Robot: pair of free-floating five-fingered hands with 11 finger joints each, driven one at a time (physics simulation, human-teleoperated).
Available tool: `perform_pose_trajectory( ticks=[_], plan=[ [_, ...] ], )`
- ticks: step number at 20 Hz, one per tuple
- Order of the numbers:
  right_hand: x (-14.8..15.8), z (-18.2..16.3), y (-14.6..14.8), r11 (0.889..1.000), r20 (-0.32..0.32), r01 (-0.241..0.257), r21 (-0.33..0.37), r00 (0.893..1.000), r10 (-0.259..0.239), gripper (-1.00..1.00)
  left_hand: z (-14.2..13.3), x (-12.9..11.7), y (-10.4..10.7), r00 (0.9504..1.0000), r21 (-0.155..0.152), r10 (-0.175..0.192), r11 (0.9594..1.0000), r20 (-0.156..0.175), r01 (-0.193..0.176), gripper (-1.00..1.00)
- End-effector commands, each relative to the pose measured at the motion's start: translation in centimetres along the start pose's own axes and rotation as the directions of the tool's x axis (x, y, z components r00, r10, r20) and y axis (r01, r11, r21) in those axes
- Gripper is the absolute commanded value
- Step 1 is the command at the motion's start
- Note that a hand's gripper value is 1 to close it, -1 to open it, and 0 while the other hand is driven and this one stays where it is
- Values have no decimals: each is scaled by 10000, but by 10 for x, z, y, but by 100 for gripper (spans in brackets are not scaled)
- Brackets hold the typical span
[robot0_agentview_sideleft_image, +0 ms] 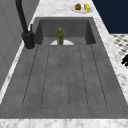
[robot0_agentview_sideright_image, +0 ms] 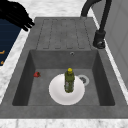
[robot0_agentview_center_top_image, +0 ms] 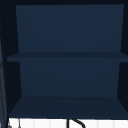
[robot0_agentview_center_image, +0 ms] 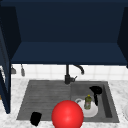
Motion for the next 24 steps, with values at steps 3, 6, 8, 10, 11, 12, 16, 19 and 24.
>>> perform_pose_trajectory(
  ticks=[3,6,8,10,11,12,16,19,24],
  plan=[
    [10,-39,-8,9978,-167,-441,485,9988,450,-100,0,0,0,10000,0,0,10000,0,0,0],
    [11,-56,-6,9932,-191,-531,1031,9983,554,-100,0,0,0,10000,0,-1,10000,0,1,0],
    [13,-66,-6,9896,-148,-464,1359,9987,489,-100,0,0,0,10000,1,-1,10000,-1,1,0],
    [15,-74,-7,9839,-122,-459,1727,9987,487,-100,0,0,0,10000,1,-1,10000,-1,1,0],
    [15,-77,-8,9797,-95,-488,1944,9986,516,-100,0,0,0,10000,1,-1,10000,-1,1,0],
    [14,-80,-7,9751,-53,-556,2147,9983,581,-100,0,0,0,10000,1,-1,10000,-1,1,0],
    [13,-94,-3,9540,23,-550,2947,9984,569,-100,0,0,0,10000,1,-1,10000,-1,1,0],
    [12,-110,1,9360,13,-450,3490,9989,476,-100,0,0,0,10000,1,-1,10000,-1,1,0],
    [9,-138,14,9050,43,-323,4242,9994,337,-100,0,0,0,10000,1,-1,10000,-1,1,0]
  ],
)
